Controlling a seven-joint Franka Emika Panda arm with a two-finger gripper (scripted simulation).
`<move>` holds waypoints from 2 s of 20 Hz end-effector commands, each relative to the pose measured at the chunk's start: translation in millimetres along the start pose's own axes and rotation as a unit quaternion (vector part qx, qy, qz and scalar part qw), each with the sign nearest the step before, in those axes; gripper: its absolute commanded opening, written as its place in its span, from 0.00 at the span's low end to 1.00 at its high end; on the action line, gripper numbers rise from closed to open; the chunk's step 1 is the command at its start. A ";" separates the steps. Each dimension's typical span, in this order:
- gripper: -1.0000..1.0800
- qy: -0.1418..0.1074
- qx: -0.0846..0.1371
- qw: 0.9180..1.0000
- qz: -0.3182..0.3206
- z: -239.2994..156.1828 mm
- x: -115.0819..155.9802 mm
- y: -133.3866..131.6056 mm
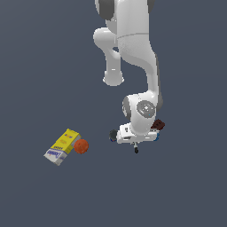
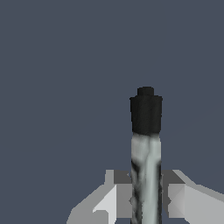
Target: Pick up a designated object from a clutter of objects.
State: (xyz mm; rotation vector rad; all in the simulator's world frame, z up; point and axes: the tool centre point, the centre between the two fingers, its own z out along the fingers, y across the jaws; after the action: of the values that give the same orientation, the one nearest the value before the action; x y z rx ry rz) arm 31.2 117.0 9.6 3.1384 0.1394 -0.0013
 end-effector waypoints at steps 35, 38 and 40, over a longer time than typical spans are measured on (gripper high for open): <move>0.00 0.000 0.001 1.000 0.000 -240.5 9.4 69.5; 0.00 0.000 0.001 1.000 0.000 -273.1 11.5 78.9; 0.00 0.000 0.001 1.000 0.000 -294.0 13.0 85.0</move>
State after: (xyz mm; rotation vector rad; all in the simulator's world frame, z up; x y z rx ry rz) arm 51.0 38.1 287.3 3.1396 0.1397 0.0012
